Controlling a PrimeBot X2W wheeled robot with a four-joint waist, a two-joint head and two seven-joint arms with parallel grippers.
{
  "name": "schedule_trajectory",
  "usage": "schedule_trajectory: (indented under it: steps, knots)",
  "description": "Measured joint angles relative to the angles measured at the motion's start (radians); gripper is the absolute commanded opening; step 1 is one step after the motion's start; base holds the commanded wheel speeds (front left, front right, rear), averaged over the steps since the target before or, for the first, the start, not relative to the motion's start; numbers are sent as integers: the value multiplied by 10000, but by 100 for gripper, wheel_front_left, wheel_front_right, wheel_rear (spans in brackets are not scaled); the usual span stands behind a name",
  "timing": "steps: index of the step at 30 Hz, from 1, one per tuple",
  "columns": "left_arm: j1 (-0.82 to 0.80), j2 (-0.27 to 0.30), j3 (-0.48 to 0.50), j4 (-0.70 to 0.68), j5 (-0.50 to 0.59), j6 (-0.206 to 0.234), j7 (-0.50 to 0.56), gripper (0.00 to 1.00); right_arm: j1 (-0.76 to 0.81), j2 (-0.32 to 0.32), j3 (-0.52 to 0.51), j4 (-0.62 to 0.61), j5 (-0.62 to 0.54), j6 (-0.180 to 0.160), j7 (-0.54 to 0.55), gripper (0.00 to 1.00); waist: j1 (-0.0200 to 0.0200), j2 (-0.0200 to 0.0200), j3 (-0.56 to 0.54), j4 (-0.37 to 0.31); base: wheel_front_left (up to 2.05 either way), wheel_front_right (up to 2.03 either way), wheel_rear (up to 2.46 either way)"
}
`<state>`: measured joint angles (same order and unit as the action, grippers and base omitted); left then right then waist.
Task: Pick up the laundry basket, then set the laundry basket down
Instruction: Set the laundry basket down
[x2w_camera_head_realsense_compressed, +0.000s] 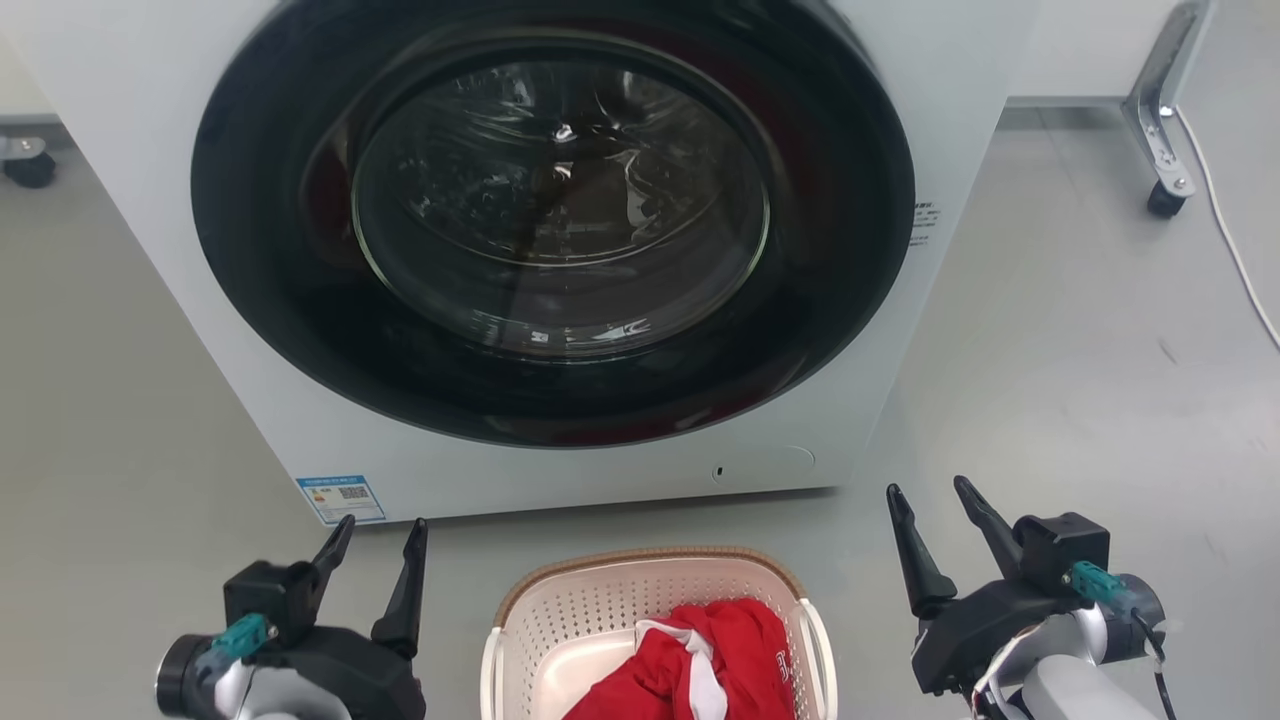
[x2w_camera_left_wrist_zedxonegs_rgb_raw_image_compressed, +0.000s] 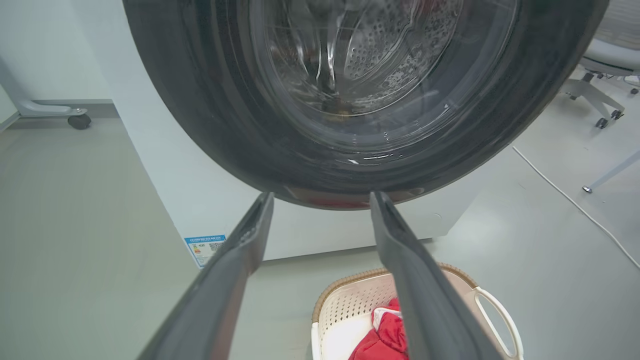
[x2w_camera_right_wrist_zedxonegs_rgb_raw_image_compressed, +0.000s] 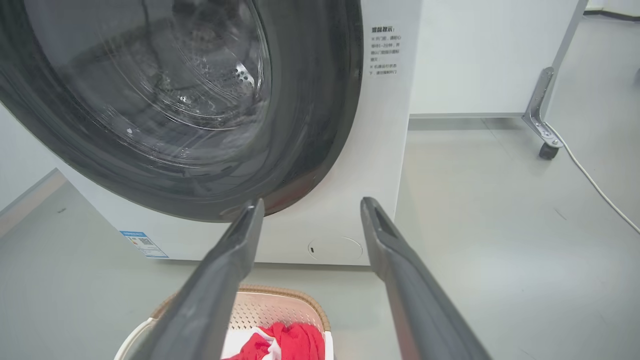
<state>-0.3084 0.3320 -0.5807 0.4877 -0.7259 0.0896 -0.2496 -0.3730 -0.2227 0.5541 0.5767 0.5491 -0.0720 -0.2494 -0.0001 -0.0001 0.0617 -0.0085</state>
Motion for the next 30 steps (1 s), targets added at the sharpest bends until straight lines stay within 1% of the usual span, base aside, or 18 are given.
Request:
schedule_trajectory:
  steps: [3, 7, 10, 11, 18, 23, 30]
  knots:
    - [541, 148, 199, -863, 286, 140, -2, 100, 418, -104, -165, -696, -169, -136, 0, 100, 0, 0, -178, 26, 0, 0, 0]
    - [1336, 150, 481, -2132, 702, 261, -2, 100, 1255, -366, -385, -1634, -433, -297, 0, 100, 0, 0, -464, 118, 0, 0, 0]
    - [2034, 211, 715, -2631, 934, 328, -2, 100, 1644, -368, -445, -2153, -556, -349, 0, 100, 1, 0, -644, 150, 0, 0, 0]
    - [2034, 211, 715, -2631, 934, 328, -2, 100, 1644, -368, -445, -2153, -556, -349, 0, 100, 1, 0, -644, 150, 0, 0, 0]
    - [3105, 274, 1346, -3674, 1413, 347, -2, 100, 2505, -508, -640, -3143, -943, -462, 0, 100, 0, 1, -976, 171, 0, 0, 0]
    - [3751, 33, 2259, -3971, 1937, 347, -2, 100, 3095, -531, -970, -3751, -1114, -516, -2, 100, 0, 1, -1037, 158, 0, 0, 0]
    - [4269, -374, 2892, -4351, 2470, 347, -2, 100, 3638, -539, -1434, -4236, -1290, -525, -2, 100, 1, 1, -1038, 142, 0, 0, 0]
